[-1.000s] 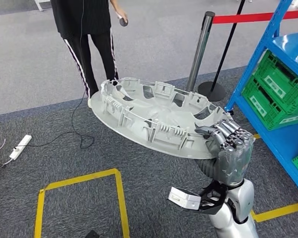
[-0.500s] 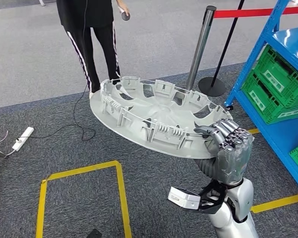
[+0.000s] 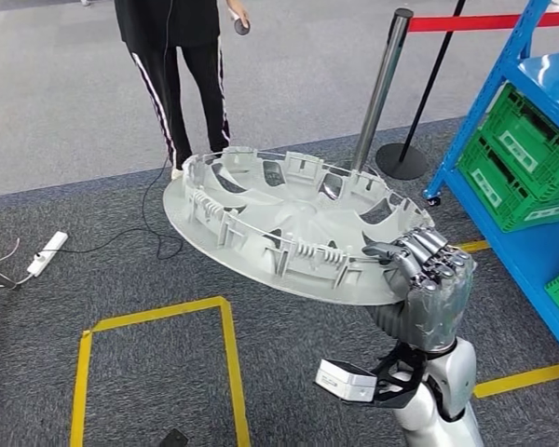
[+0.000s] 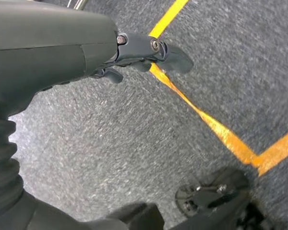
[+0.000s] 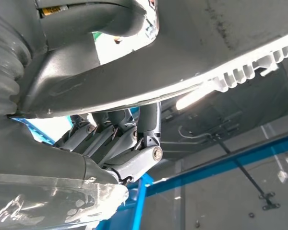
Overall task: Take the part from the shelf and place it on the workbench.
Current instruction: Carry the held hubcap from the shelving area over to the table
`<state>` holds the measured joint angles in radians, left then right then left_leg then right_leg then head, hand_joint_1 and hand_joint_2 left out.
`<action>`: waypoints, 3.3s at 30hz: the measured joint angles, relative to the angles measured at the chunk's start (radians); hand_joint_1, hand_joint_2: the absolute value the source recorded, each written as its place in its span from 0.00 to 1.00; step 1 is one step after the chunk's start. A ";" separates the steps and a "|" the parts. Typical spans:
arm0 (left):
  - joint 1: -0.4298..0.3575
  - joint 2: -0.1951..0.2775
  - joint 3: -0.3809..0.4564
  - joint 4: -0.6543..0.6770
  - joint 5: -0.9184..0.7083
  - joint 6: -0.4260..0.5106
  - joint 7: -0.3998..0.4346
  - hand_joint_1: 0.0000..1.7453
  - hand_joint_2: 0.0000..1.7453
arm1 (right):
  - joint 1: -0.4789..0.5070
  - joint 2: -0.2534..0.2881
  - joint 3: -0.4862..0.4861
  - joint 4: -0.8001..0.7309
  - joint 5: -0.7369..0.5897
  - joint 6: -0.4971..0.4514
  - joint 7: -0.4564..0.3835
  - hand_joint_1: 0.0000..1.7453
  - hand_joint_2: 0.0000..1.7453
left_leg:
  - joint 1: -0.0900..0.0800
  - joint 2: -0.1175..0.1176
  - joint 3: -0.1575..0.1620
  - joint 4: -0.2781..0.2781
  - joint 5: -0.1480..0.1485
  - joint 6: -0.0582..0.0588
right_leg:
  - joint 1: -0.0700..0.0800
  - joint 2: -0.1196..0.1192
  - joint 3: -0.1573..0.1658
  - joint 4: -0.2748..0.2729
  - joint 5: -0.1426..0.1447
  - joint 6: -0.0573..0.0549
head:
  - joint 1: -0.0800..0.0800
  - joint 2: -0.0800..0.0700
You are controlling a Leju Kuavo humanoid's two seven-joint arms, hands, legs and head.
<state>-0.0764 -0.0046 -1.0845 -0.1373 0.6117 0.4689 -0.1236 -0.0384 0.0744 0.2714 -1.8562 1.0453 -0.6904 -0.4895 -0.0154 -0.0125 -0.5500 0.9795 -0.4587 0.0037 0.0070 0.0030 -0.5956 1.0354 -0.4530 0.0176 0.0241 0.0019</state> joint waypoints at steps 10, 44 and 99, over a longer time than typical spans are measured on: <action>-0.012 -0.003 0.000 0.000 -0.006 0.005 0.007 0.00 1.00 | 0.009 0.000 -0.001 0.000 0.000 0.000 -0.003 1.00 1.00 | 0.018 0.006 -0.215 0.284 -0.010 -0.040 | -0.013 -0.002 0.085 -0.014 -0.064 -0.023 | -0.003 0.000; -0.005 0.000 -0.001 0.000 0.017 0.019 0.045 0.00 1.00 | 0.013 0.001 -0.006 -0.008 -0.007 -0.002 0.000 1.00 1.00 | 0.016 -0.001 -0.045 0.079 -0.055 -0.030 | -0.009 0.014 -0.161 0.011 0.135 -0.017 | 0.008 0.000; -0.005 0.010 -0.006 0.003 0.026 0.023 0.072 0.00 1.00 | -0.001 0.001 -0.014 0.034 0.063 -0.002 0.089 1.00 1.00 | 0.015 -0.005 -0.140 0.263 -0.113 -0.026 | -0.020 -0.008 -0.044 0.017 0.020 -0.010 | -0.014 0.000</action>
<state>-0.0819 0.0050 -1.0906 -0.1346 0.6381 0.4921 -0.0519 -0.0390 0.0751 0.2572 -1.8217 1.1087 -0.6924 -0.4005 0.0000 -0.0174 -0.6899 1.2421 -0.5714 -0.0222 -0.0128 -0.0047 -0.6394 1.0527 -0.4334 0.0074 0.0098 0.0019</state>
